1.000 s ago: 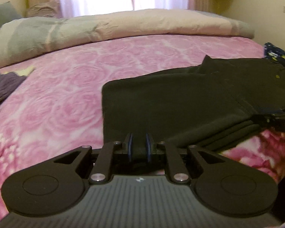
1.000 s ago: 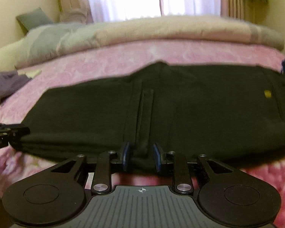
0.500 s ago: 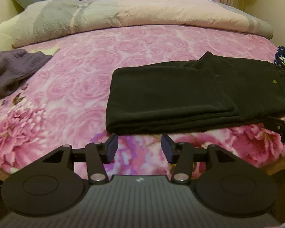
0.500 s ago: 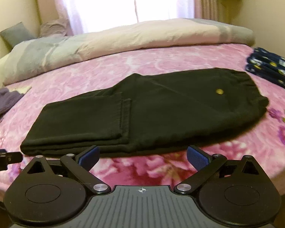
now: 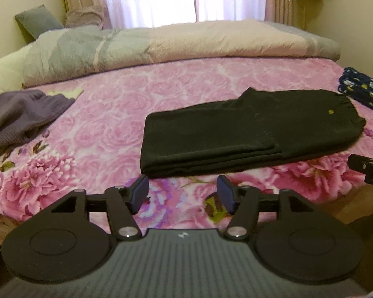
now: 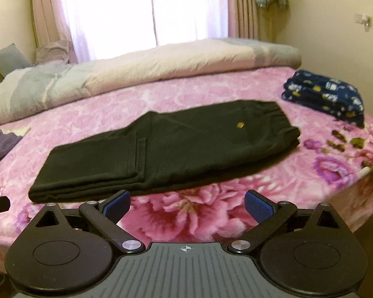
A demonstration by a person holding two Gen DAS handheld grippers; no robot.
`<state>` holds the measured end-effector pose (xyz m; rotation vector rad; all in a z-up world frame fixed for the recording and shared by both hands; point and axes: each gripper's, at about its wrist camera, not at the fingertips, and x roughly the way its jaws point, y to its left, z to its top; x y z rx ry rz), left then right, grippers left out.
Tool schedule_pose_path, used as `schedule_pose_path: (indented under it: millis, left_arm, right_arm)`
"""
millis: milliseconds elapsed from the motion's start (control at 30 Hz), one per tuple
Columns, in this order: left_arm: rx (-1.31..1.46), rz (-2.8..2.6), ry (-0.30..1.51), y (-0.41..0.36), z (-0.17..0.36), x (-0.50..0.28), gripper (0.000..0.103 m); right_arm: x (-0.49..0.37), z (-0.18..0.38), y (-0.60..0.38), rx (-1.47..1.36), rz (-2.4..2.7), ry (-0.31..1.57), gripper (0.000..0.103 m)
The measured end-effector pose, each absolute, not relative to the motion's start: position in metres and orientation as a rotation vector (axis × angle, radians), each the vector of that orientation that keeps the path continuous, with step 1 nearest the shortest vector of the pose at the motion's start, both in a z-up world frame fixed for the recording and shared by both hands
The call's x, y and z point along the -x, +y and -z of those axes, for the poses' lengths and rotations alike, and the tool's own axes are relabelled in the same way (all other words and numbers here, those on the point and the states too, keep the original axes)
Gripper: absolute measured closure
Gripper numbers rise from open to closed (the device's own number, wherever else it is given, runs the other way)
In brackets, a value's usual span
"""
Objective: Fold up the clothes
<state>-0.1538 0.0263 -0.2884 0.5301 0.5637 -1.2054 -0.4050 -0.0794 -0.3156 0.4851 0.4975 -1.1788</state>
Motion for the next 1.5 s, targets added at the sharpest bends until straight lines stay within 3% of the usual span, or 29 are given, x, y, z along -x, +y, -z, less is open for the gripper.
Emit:
schedule_pose_path:
  millis: [333,600,867,1100,1200,1367,1400,1433,1500]
  left_arm:
    - [-0.547,1.222,0.549,0.035,0.285,0.165,0.043]
    - [-0.556,1.219,0.607,0.012,0.309,0.15,0.043]
    - [-0.514,1.232,0.643,-0.039,0.319,0.139,0.044]
    - [-0.434,1.26,0.729,-0.083,0.334,0.131,0.049]
    - [-0.418,1.26,0.757,-0.099,0.341,0.129,0.05]
    - [-0.379,1.264,0.779,-0.112,0.346,0.125,0.05]
    - [-0.371,1.265,0.776,-0.112,0.346,0.124,0.05]
    - [-0.366,1.264,0.776,-0.112,0.346,0.124,0.05]
    - [-0.362,1.258,0.791,-0.112,0.349,0.121,0.05]
  right_arm:
    - [0.43,0.311,-0.071,-0.518,1.204,0.445,0.003]
    - [0.451,0.349,-0.114,-0.671,1.171,0.414,0.003]
    - [0.534,0.399,-0.191,-1.158,1.127,0.03,0.003]
    - [0.591,0.408,-0.259,-1.302,1.203,-0.165,0.003]
    - [0.605,0.417,-0.279,-1.379,1.207,-0.216,0.02]
    - [0.612,0.423,-0.302,-1.403,1.181,-0.209,0.02]
    - [0.611,0.422,-0.305,-1.387,1.179,-0.189,0.024]
    - [0.609,0.423,-0.309,-1.382,1.175,-0.171,0.037]
    - [0.605,0.428,-0.313,-1.375,1.167,-0.154,0.037]
